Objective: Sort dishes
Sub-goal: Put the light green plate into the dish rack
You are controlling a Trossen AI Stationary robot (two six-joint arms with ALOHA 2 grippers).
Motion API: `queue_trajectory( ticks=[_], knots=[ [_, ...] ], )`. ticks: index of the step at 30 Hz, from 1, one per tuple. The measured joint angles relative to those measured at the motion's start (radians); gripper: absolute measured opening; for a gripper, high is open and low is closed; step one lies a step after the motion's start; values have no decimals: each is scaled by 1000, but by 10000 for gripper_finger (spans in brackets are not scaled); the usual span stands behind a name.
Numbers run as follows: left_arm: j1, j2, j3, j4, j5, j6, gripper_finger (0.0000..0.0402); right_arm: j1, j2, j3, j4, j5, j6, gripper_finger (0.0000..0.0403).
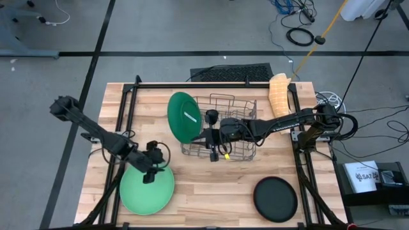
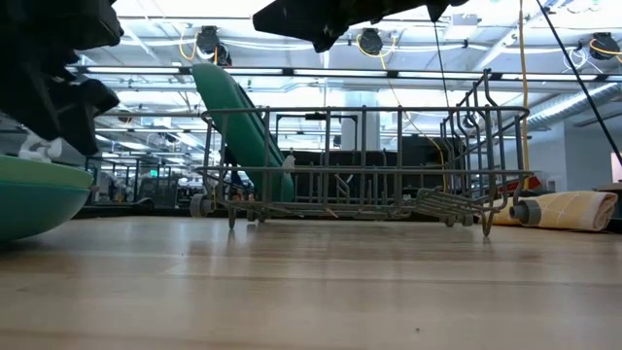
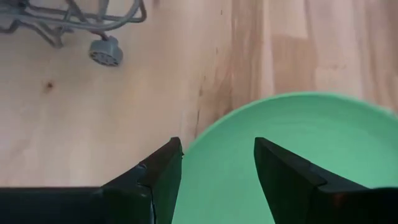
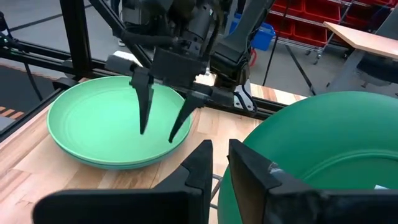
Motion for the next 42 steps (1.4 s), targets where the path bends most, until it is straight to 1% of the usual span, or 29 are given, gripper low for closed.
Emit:
queue_trajectory(
  ticks=[6, 16, 20, 22, 24, 27, 30, 31, 35, 42],
  knots=[
    [26, 81, 0, 0, 27, 111, 198, 0, 0, 0, 0, 3, 0, 50],
    [99, 213, 0, 2, 70, 141, 198, 0, 0, 0, 0, 3, 0, 50],
    [113, 231, 3, 8, 69, 136, 192, 0, 0, 0, 0, 3, 0, 50],
    [113, 230, 3, 4, 62, 136, 175, 0, 0, 0, 0, 3, 0, 50],
    [113, 229, 13, -17, 54, 142, 148, 0, 0, 0, 0, 3, 0, 50],
    [113, 229, 49, -88, 32, 154, 92, 0, 0, 0, 0, 3, 0, 50],
    [112, 228, 84, -146, 34, 168, 28, 0, 0, 0, 0, 3, 0, 50],
    [112, 228, 101, -165, 35, 163, 17, 0, 0, 0, 0, 3, 1, 50],
    [113, 228, 171, -252, 13, 162, 14, 0, 0, 0, 0, 4, 1, 50],
    [112, 228, 333, -418, -34, 169, 7, 0, 0, 0, 1, 4, 1, 50]
  ],
)
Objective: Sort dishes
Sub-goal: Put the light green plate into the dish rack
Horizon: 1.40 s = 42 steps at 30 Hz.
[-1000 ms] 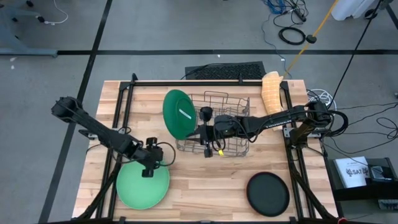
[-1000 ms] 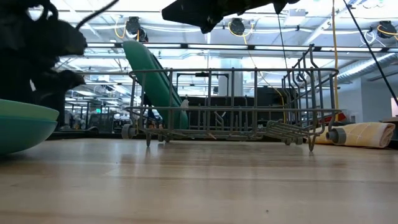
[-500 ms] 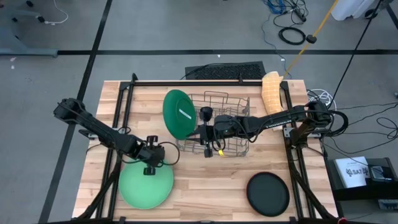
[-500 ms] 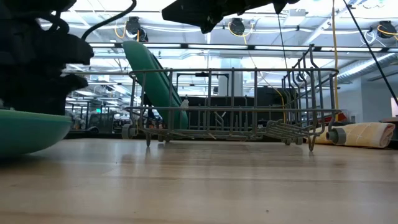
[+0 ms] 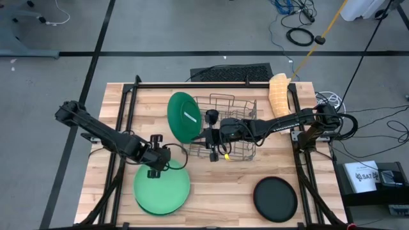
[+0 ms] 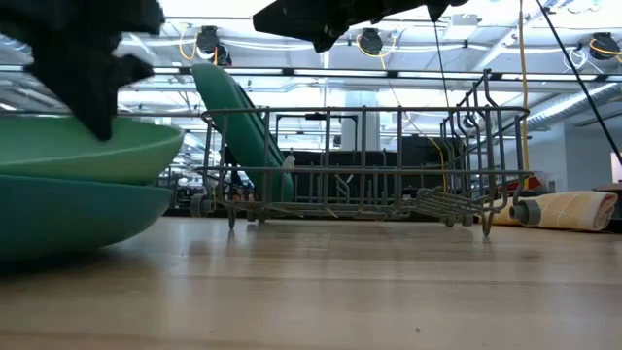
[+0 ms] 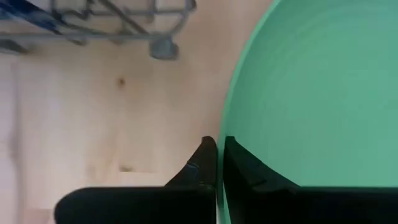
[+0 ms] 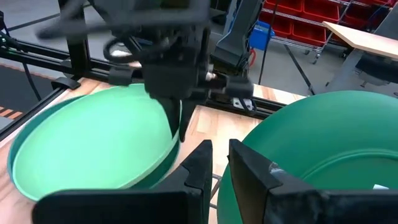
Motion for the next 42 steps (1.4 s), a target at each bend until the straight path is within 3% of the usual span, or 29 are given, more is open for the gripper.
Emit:
queue_trajectory(
  ticks=[14, 20, 27, 32, 42],
  knots=[
    [-57, 0, 329, -361, -97, 28, 5, 0, 0, 0, 20, 0, 0, 50],
    [-77, 0, 467, -387, -185, 149, 5, 0, 0, 0, 31, -1, 0, 50],
    [-82, 0, 608, -341, -379, 396, 5, 2, 0, 0, 138, -6, 31, 50],
    [-65, -1, 638, -187, -546, 637, 5, 2, 0, 0, 147, 8, 29, 50],
    [32, 6, 639, 78, -641, 1065, 5, 40, -36, 0, 138, 320, -134, 50]
  ],
)
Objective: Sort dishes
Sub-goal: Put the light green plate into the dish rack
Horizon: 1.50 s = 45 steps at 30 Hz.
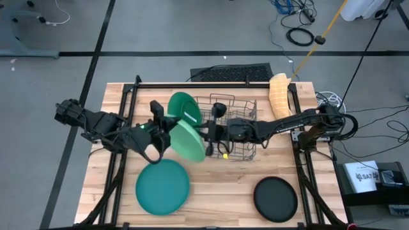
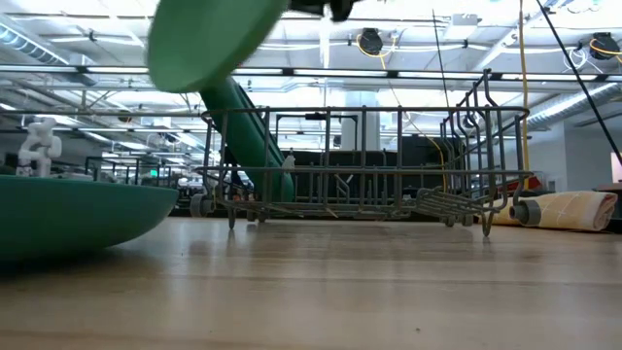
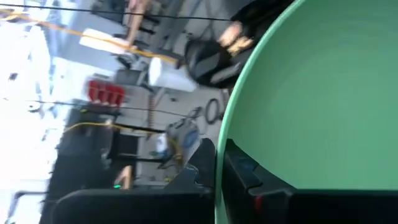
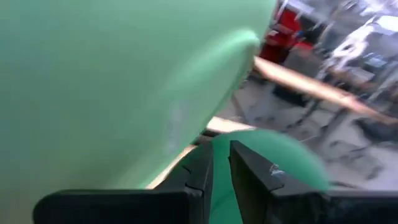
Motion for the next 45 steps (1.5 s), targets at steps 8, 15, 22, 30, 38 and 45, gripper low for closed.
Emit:
queue_trajectory(
  ticks=[8, 15, 22, 30, 38, 45],
  knots=[
    [65, 4, -1, 285, 43, 215, 5, 61, -112, 0, -73, 154, -79, 50],
    [164, 13, -2, 422, 272, 267, 5, 124, -142, 0, -119, 265, -146, 50],
    [287, 100, -2, 514, 486, 262, 6, 156, -141, 0, -140, 313, -154, 50],
    [389, 249, 0, 638, 550, 249, 5, 176, -137, -2, -210, 466, -155, 50],
    [441, 335, 1, 694, 563, 109, 3, 166, -137, -3, -311, 619, -95, 50],
    [442, 347, -2, 674, 525, -75, 4, 133, -138, -1, -366, 654, -10, 50]
  ],
)
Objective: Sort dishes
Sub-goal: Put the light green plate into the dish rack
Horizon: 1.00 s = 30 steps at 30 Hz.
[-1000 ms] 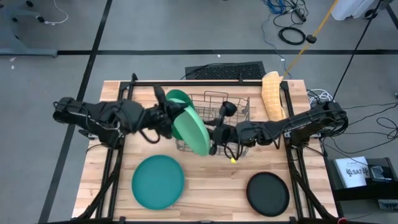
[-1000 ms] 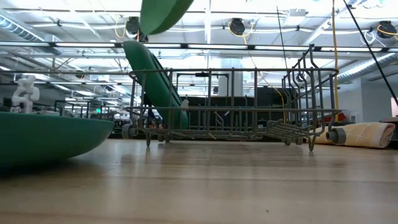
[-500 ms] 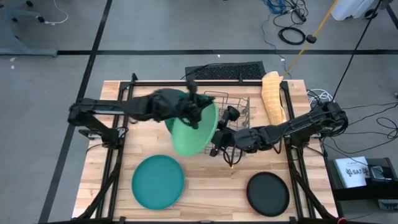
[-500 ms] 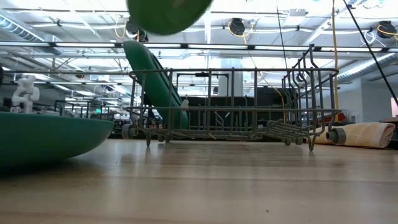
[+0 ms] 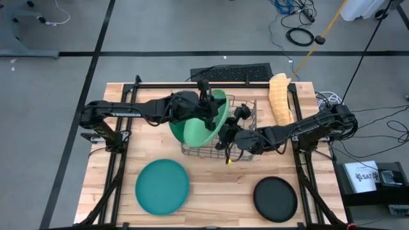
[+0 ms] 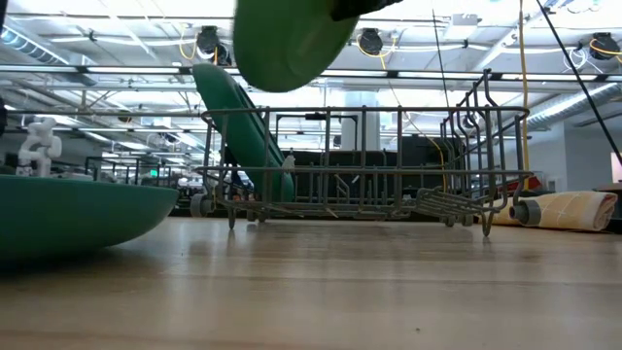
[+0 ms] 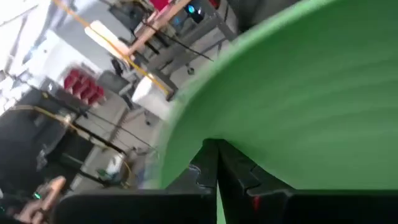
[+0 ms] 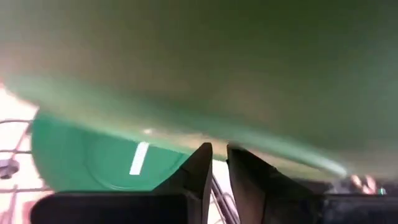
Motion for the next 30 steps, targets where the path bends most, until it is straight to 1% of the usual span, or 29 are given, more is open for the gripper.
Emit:
queue_trajectory(
  ticks=[5, 7, 10, 14, 18, 22, 30],
  knots=[
    [0, 1, 0, -52, -18, -113, 7, -22, -1, 1, -16, -5, 69, 50],
    [0, 1, 0, -94, -20, -167, 15, -29, -1, 1, -34, -27, 95, 50],
    [3, -1, 0, -146, -22, -232, 33, -41, -1, 1, -44, -81, 129, 50],
    [4, -2, 0, -176, -19, -343, 65, -52, 2, 1, -45, -101, 153, 50],
    [3, -2, 0, -173, -12, -412, 88, -57, 3, 1, -47, -114, 171, 50],
    [3, -2, 0, -171, -8, -498, 93, -59, 3, 1, -41, -114, 173, 50],
    [-1, -4, 0, -189, -3, -532, 94, -51, 4, 1, -12, -109, 136, 50]
  ],
)
